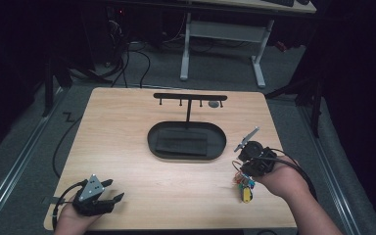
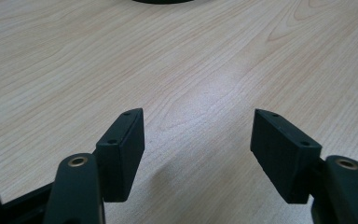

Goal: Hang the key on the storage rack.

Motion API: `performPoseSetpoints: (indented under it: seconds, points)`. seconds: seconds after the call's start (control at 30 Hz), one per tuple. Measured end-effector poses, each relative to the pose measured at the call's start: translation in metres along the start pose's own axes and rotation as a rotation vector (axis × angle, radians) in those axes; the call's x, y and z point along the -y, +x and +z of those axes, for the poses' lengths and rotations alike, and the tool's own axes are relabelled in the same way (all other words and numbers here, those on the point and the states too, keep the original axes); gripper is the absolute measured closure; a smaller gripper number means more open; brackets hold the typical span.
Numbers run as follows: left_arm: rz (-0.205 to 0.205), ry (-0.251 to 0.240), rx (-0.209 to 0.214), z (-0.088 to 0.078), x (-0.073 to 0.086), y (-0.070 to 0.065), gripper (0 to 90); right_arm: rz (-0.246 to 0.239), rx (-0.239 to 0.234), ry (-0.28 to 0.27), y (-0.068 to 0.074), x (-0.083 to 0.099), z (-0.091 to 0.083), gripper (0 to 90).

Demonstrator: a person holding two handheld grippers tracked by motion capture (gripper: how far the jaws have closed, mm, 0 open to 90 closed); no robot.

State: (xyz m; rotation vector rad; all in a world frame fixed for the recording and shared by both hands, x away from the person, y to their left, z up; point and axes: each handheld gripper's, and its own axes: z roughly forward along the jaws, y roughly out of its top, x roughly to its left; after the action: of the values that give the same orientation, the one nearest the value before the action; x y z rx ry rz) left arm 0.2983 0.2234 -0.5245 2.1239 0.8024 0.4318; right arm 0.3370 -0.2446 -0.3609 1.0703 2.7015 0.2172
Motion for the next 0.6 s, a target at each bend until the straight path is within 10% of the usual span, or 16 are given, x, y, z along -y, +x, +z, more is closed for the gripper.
performPoseSetpoints:
  seconds: [0.6]
  points:
    - [0.013,-0.003,-0.002,0.001,0.0,-0.001,35.5,0.0,0.035,-0.039,-0.008,-0.012,-0.042,84.1]
